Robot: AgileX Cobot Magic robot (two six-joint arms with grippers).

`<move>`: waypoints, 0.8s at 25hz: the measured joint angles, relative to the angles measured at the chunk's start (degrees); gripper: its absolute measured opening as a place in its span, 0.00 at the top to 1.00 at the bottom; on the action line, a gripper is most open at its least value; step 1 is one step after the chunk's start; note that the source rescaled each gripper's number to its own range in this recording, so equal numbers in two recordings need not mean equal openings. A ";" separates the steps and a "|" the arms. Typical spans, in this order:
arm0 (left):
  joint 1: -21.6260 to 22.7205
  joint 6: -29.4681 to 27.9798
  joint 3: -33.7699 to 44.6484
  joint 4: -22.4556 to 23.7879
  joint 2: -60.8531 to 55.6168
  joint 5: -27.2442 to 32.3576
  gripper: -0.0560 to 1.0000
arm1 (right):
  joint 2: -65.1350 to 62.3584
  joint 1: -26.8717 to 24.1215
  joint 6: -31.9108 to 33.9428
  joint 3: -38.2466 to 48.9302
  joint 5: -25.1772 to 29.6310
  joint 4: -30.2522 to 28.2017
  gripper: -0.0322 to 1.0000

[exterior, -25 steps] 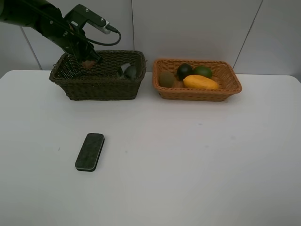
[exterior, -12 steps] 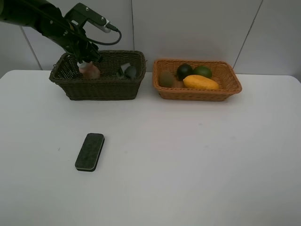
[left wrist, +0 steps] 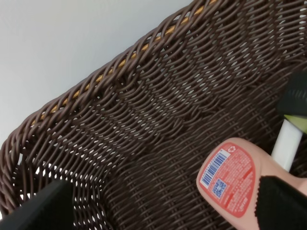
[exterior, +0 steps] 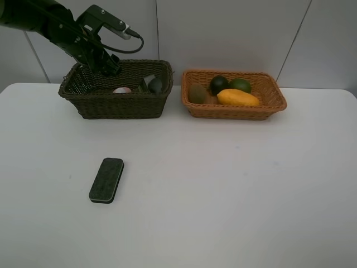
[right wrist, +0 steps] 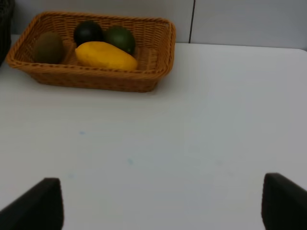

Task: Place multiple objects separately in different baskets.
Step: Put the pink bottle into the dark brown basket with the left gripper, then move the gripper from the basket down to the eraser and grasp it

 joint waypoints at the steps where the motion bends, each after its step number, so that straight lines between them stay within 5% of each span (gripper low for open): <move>1: 0.00 0.00 0.00 0.00 0.00 0.00 0.00 | 0.00 0.00 0.00 0.00 0.00 0.00 0.00; 11: 0.00 -0.94 0.00 -2.95 -4.12 4.13 0.00 | 0.00 0.00 0.00 0.00 0.00 0.00 0.00; 20: 0.00 -10.30 1.20 -9.09 -13.25 17.59 0.00 | 0.00 0.00 0.00 0.00 0.00 0.00 0.00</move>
